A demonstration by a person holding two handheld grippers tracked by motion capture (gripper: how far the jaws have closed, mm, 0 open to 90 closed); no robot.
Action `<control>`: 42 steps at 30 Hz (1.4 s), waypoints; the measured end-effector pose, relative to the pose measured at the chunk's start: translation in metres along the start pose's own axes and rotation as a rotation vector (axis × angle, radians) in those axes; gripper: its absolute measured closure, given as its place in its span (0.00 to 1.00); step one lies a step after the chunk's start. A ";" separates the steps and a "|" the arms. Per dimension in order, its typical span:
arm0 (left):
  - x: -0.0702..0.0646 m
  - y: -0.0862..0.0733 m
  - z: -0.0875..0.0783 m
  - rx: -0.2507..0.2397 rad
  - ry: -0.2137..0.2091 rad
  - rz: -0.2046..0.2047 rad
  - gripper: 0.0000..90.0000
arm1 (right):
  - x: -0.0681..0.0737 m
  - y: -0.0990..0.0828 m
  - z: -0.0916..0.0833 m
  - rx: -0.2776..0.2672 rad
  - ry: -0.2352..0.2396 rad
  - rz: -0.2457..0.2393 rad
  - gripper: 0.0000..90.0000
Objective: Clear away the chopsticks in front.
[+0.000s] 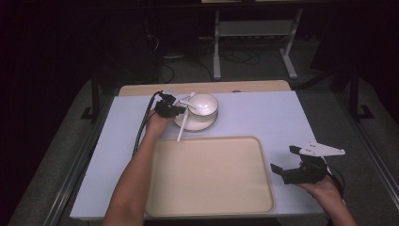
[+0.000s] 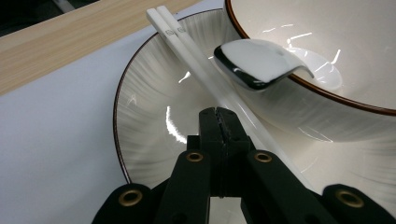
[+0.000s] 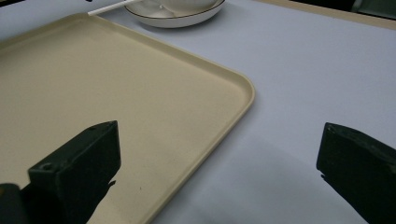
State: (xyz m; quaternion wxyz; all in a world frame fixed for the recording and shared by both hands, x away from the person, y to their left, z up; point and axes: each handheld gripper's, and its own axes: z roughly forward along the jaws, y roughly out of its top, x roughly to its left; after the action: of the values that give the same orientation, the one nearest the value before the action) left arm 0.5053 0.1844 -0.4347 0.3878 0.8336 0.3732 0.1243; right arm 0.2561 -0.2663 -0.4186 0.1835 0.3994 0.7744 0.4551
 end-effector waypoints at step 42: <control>-0.084 -0.050 -0.060 0.048 -0.126 -0.025 0.99 | 0.000 -0.001 0.001 0.016 -0.013 -0.008 0.00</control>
State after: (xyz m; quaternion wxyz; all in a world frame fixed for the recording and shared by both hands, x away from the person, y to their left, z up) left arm 0.3907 0.1784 -0.4248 0.3917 0.8442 0.3613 0.0577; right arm 0.2561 -0.2660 -0.4195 0.1871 0.4010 0.7783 0.4455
